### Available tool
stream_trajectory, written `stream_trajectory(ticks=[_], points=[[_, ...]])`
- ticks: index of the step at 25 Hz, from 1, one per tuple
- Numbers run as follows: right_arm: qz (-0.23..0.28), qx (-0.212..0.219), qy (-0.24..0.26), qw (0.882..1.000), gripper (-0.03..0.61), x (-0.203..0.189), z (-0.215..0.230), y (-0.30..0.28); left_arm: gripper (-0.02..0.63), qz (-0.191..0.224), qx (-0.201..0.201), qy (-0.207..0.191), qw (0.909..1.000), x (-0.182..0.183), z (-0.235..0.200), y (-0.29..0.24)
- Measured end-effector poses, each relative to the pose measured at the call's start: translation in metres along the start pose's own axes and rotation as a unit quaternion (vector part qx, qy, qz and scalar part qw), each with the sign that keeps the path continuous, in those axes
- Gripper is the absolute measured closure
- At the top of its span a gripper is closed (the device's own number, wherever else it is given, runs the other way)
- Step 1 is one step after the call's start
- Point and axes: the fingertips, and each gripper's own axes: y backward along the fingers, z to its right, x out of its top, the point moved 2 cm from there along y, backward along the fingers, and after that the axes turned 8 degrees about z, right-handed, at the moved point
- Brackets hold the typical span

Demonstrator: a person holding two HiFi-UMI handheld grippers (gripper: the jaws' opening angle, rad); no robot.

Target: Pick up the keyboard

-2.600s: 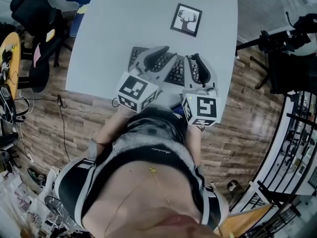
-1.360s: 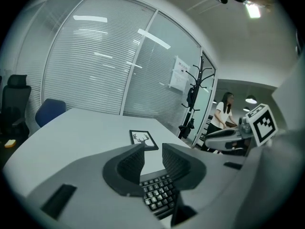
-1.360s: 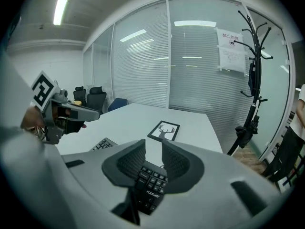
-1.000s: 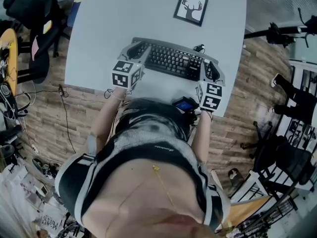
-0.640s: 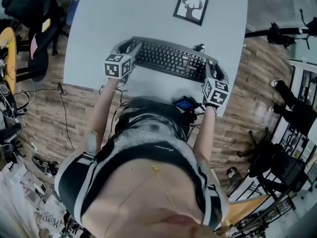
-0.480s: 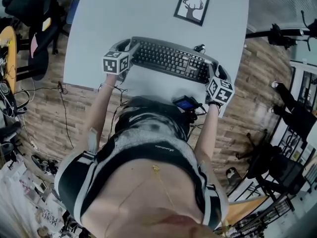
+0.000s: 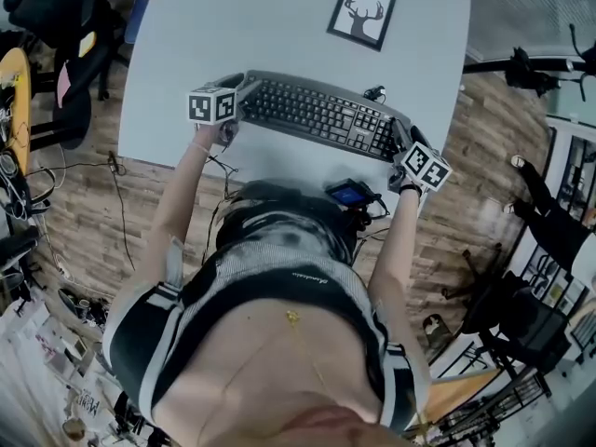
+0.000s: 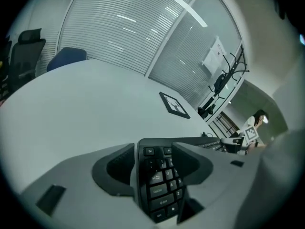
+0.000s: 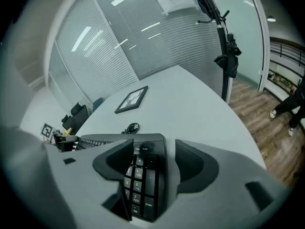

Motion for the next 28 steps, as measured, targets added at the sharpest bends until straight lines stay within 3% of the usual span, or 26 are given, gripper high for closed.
stream_trajectory(ticks=[6,9,16,28], points=[[-0.003,0.037,-0.035,0.999,0.314,-0.005,-0.003,-0.013,0.395,0.005,-0.029,0.087,0.9958,-0.004,-0.005,-0.013],[0.001,0.054,-0.052,0.997,0.325,-0.006,-0.006,-0.015,0.395,0.003,-0.038,0.106,0.9936,-0.009,-0.006,-0.016],[0.013,0.074,-0.072,0.995,0.328,-0.008,-0.005,-0.016,0.396,0.002,-0.038,0.109,0.9933,-0.013,-0.006,-0.020],[0.005,0.074,-0.065,0.995,0.316,-0.008,-0.005,-0.018,0.391,0.000,-0.023,0.106,0.9941,-0.014,-0.008,-0.019]])
